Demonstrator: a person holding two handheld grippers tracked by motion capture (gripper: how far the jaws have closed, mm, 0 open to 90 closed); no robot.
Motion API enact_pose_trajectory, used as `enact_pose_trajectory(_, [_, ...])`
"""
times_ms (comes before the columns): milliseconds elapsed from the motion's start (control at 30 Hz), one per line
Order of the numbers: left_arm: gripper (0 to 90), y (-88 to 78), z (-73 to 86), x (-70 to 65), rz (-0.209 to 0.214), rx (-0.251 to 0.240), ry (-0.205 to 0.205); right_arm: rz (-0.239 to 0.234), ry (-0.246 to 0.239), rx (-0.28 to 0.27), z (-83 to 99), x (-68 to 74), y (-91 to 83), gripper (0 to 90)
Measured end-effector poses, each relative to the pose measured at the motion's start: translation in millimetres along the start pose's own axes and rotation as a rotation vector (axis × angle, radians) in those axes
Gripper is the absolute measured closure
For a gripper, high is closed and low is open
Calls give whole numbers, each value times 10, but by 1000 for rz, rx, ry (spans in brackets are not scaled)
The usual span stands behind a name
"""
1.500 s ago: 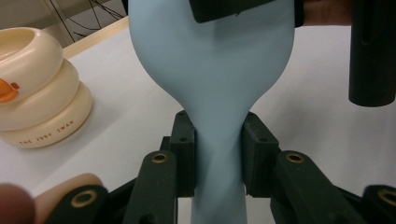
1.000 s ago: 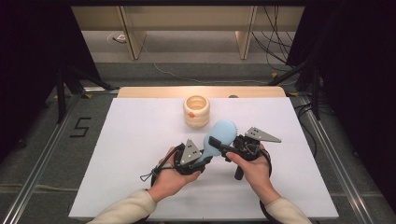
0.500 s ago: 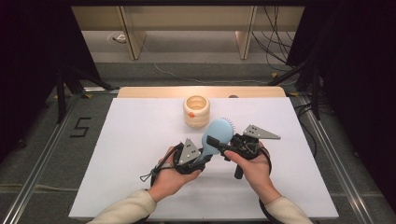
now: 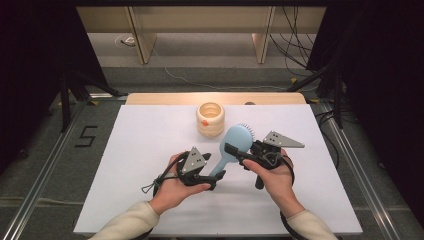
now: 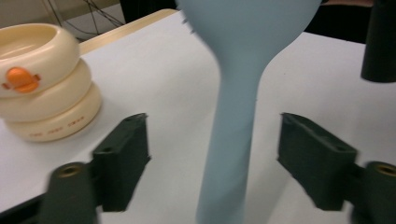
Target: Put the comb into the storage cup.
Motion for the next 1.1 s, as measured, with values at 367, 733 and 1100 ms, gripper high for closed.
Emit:
enact_pose_trajectory(367, [0, -237, 155, 207, -114, 35, -26, 25, -33, -5, -65, -28, -60, 507])
enact_pose_trajectory(733, [0, -443, 321, 261, -134, 45, -11, 52, -62, 4, -90, -81, -102, 506])
enact_pose_trajectory(1100, [3, -540, 393, 316, -145, 17, -35, 92, -96, 14, -154, -141, -156, 506])
Point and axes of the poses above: each handheld gripper's, and its own axes: y roughly forward along the jaws, z roughly out of its underside, x roughly to its left, the point moved 1 cm from there along y, roughly forward along the jaws, and after that the axes turned 3 degrees about -y, right-handed, at the moved point
